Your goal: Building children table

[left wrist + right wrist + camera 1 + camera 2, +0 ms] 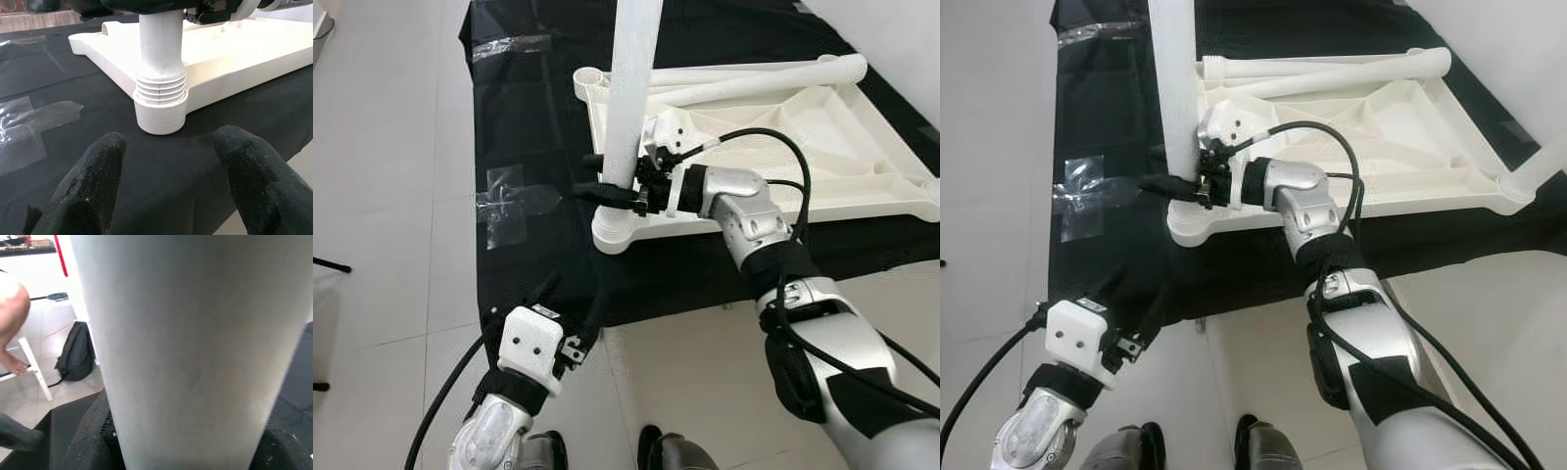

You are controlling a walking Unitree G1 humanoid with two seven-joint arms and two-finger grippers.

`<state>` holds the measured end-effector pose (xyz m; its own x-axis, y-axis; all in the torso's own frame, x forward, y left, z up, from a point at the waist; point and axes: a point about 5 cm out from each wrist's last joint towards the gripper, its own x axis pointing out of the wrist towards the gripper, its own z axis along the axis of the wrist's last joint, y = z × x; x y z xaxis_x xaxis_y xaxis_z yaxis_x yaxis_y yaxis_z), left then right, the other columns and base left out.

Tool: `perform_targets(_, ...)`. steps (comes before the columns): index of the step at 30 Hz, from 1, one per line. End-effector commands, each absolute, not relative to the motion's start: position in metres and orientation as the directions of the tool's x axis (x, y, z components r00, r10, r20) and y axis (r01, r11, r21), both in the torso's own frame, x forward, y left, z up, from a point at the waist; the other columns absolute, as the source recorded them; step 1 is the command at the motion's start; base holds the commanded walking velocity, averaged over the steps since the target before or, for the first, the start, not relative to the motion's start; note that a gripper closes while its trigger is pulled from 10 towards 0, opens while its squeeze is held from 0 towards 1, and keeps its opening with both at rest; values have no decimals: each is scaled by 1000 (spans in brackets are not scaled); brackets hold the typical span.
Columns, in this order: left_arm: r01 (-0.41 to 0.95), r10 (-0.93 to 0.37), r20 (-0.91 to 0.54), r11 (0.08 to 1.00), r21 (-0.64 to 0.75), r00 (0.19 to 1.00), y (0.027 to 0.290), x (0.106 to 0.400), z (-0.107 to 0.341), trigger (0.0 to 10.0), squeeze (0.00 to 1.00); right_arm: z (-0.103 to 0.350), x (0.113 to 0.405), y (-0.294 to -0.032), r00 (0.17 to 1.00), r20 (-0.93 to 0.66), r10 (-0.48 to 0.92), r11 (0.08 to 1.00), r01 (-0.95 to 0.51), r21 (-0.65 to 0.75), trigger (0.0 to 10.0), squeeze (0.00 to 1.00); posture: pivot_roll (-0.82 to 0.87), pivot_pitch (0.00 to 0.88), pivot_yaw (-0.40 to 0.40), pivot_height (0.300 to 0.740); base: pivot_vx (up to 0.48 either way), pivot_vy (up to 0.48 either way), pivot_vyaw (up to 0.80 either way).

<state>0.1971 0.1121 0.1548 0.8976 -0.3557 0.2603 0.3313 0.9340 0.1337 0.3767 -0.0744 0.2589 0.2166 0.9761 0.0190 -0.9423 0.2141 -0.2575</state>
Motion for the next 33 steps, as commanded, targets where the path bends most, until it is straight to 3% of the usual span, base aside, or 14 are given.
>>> perform_targets(1, 328, -346, 234, 938, 115, 909, 112, 195, 149, 10000, 0, 248, 375, -75, 186, 3, 983, 183, -960, -214, 0, 0, 131, 232, -65, 740, 0, 0, 0)
perform_targets(5, 323, -338, 227, 941, 100, 914, 113, 196, 145, 10000, 0, 242, 378, -77, 243, 6, 970, 238, -946, -220, 0, 0, 126, 225, -66, 740, 0, 0, 0)
perform_targets(7, 317, -330, 221, 944, 93, 918, 113, 196, 143, 10000, 0, 231, 382, -75, 379, 32, 925, 378, -905, -197, 0, 0, 104, 225, -72, 740, 0, 0, 0)
perform_targets(8, 314, -326, 218, 945, 90, 920, 113, 196, 143, 10000, 0, 218, 383, -70, 514, 61, 856, 517, -843, -151, 0, 0, 96, 226, -73, 740, 0, 0, 0)
perform_targets(10, 314, -326, 218, 945, 90, 920, 113, 196, 143, 10000, 0, 218, 383, -70, 514, 61, 856, 517, -843, -151, 0, 0, 96, 226, -73, 740, 0, 0, 0)
perform_targets(11, 313, -325, 217, 946, 87, 921, 113, 197, 143, 10000, 0, 202, 383, -69, 721, 95, 686, 728, -681, -81, 0, 0, 95, 232, -75, 740, 0, 0, 0)
perform_targets(12, 313, -324, 214, 946, 84, 921, 113, 196, 144, 10000, 0, 186, 371, -61, 794, 94, 601, 799, -599, -48, 0, 0, 98, 248, -71, 740, 0, 0, 0)
perform_targets(20, 329, -334, 203, 942, 62, 920, 112, 199, 143, 10000, 0, 179, 358, -35, 798, 97, 594, 804, -594, -31, 0, 0, 90, 233, -69, 740, 0, 0, 0)
perform_targets(21, 328, -333, 203, 943, 59, 921, 112, 200, 142, 10000, 0, 186, 362, -33, 795, 106, 597, 802, -595, -56, 10000, 0, 90, 232, -70, 740, 0, 0, 0)
perform_targets(23, 327, -332, 203, 943, 58, 921, 112, 200, 142, 10000, 0, 188, 363, -33, 796, 107, 595, 803, -592, -64, 10000, 0, 90, 232, -70, 740, 0, 0, 0)
perform_targets(24, 325, -329, 204, 944, 58, 922, 112, 201, 142, 10000, 0, 193, 363, -29, 752, 116, 649, 761, -643, -90, 10000, 118, 95, 233, -73, 740, 0, 0, 0)
perform_targets(25, 325, -329, 204, 944, 58, 922, 112, 201, 142, 10000, 0, 193, 363, -29, 752, 116, 649, 761, -643, -90, 10000, 118, 95, 233, -73, 740, 0, 0, 0)
perform_targets(26, 323, -327, 204, 945, 58, 923, 112, 201, 142, 10000, 0, 196, 361, -26, 725, 121, 678, 735, -670, -106, 10000, 1000, 95, 233, -73, 740, 0, 0, 0)
perform_targets(33, 322, -327, 204, 945, 58, 923, 112, 202, 142, 10000, 0, 217, 355, -22, 536, 140, 832, 553, -819, -153, 10000, 1000, 102, 234, -74, 740, 0, 0, 0)
